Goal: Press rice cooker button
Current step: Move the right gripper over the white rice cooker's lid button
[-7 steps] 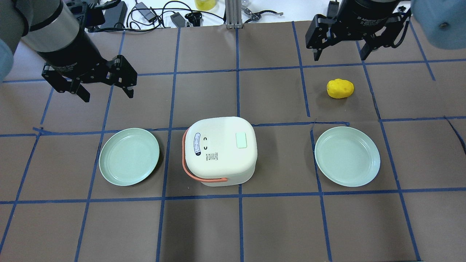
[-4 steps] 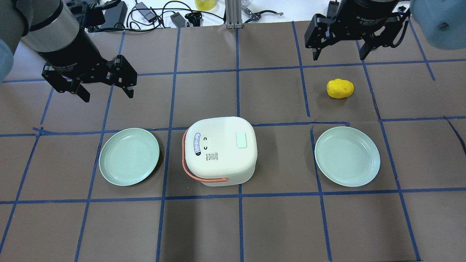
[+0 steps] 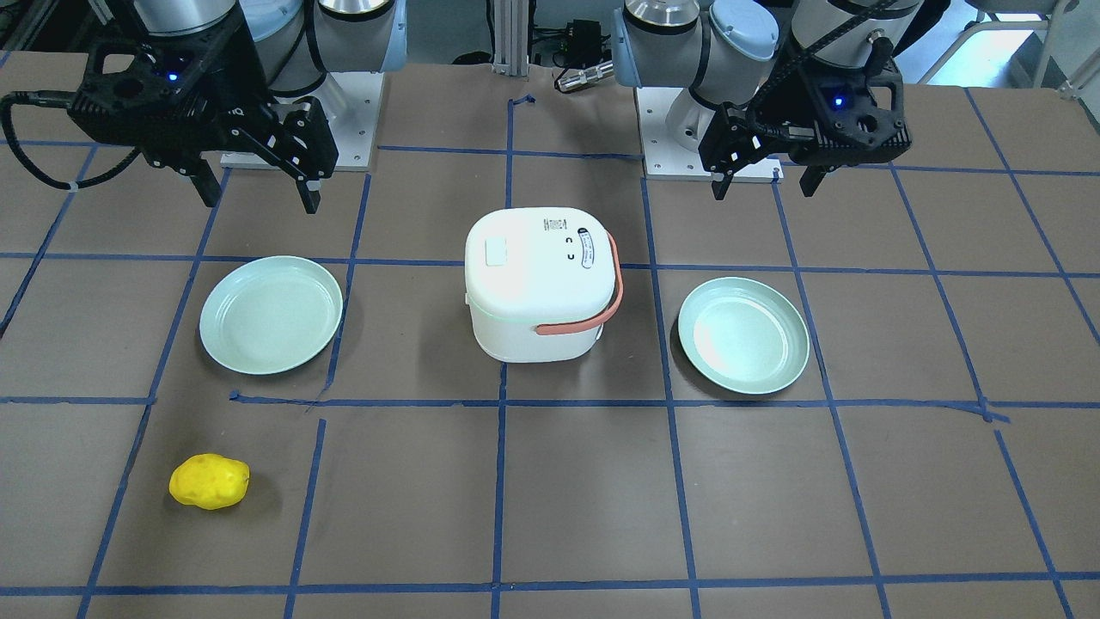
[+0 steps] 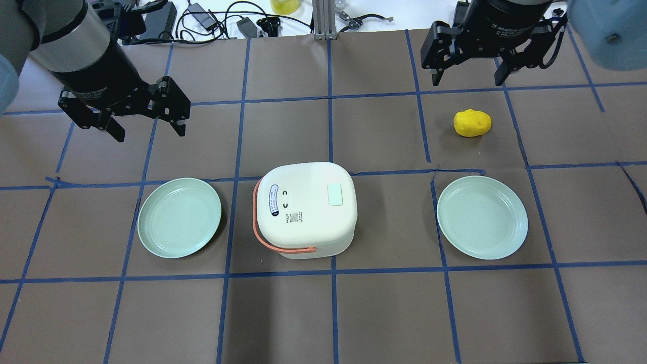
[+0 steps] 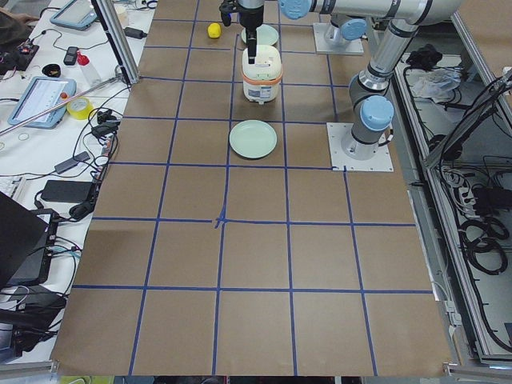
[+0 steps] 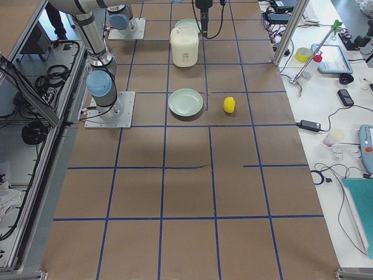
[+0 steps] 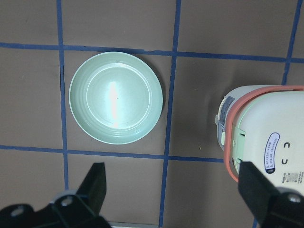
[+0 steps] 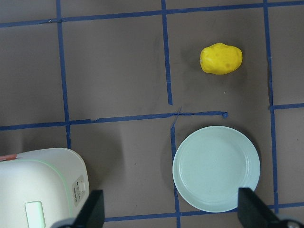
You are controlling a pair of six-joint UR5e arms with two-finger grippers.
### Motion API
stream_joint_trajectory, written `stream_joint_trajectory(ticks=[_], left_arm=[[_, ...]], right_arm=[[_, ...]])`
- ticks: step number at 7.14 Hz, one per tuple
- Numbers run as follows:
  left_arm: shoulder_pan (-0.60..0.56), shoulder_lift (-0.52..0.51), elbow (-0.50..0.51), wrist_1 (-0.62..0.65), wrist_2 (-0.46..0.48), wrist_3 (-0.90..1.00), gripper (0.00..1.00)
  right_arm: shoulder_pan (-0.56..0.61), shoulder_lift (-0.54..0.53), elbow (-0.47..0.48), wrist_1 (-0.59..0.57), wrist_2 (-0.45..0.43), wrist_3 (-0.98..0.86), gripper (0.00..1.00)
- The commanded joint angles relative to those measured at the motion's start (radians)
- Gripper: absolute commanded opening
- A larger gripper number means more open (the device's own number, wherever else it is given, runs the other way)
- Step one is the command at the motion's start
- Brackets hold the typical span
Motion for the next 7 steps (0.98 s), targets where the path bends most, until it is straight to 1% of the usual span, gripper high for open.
stream_joint_trajectory(ticks=[1, 2, 3, 4, 6, 7], left_arm=[[0.000, 0.000, 0.000, 0.000, 0.000, 0.000, 1.00], [0.000, 0.000, 0.000, 0.000, 0.000, 0.000, 1.00], [0.000, 0.000, 0.000, 0.000, 0.000, 0.000, 1.00], [0.000, 0.000, 0.000, 0.000, 0.000, -0.001, 1.00], [0.000, 0.000, 0.000, 0.000, 0.000, -0.001, 1.00], [0.000, 0.000, 0.000, 0.000, 0.000, 0.000, 1.00]], right_arm=[[0.012, 0.004, 0.002, 0.005, 0.015, 0.017, 0.81], [0.036, 0.010, 0.005, 0.007, 0.065, 0.027, 0.59], [0.070, 0.016, 0.011, 0.007, 0.075, 0.103, 0.47], [0.117, 0.025, 0.043, 0.005, 0.077, 0.124, 0.31], [0.222, 0.034, 0.114, -0.013, 0.066, 0.156, 0.16], [0.245, 0.062, 0.123, -0.013, 0.078, 0.156, 0.13]])
